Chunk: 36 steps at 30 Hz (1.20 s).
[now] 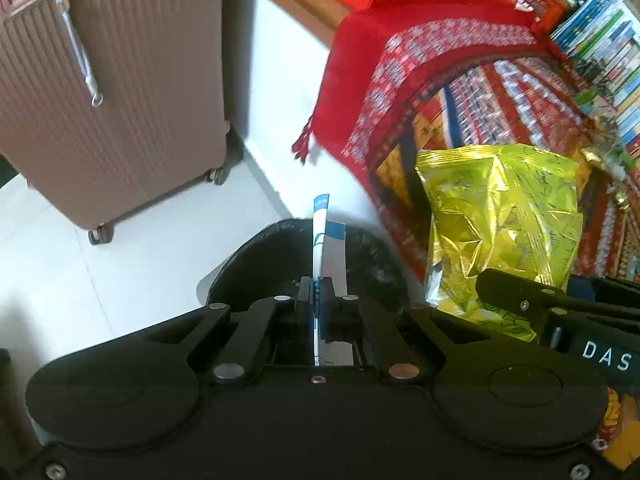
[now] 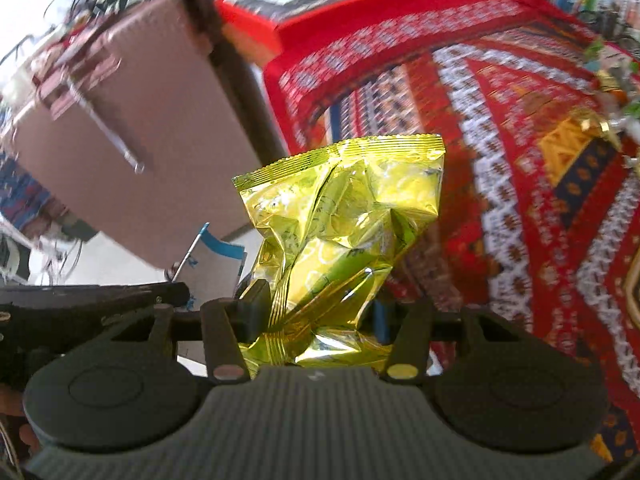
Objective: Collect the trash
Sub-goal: 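Carry the gold foil bag and white paper bag to the black trash bin, then open both tools to drop the foil bag and paper bag into the bin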
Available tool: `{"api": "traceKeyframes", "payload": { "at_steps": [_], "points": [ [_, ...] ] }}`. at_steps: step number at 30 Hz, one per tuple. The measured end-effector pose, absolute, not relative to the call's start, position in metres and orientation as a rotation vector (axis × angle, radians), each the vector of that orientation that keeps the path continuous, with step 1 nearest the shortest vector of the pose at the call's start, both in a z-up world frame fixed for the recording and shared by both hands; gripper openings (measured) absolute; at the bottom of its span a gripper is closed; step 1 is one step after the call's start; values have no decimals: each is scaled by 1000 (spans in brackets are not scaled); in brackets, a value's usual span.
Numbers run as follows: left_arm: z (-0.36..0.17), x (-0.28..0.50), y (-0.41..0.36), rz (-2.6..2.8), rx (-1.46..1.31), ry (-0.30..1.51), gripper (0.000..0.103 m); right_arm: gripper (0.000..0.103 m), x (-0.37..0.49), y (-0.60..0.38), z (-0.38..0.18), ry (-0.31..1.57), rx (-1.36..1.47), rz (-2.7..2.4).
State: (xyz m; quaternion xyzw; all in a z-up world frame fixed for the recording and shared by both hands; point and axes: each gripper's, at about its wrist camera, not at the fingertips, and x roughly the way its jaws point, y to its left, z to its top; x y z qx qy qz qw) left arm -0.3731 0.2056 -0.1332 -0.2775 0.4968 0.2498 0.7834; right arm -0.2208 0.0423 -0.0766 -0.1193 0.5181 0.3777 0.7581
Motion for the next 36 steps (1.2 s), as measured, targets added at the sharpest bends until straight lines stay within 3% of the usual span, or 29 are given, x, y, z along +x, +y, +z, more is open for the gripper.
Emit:
{"api": "traceKeyframes", "payload": {
  "at_steps": [16,28,35,36],
  "points": [
    [-205,-385,209,558,-595,1171,3,55,-238,74,-163,1223,-439,946],
    [-290,-374,205,568,-617,1237,3,57,-244,89,-245,1257,-493,1004],
    [-327,-367,201,568,-621,1255,5,60,-248,87,-278,1252,-538,1033],
    [-330,-367,201,568,-622,1257,7,65,-249,87,-281,1251,-541,1034]
  ]
}}
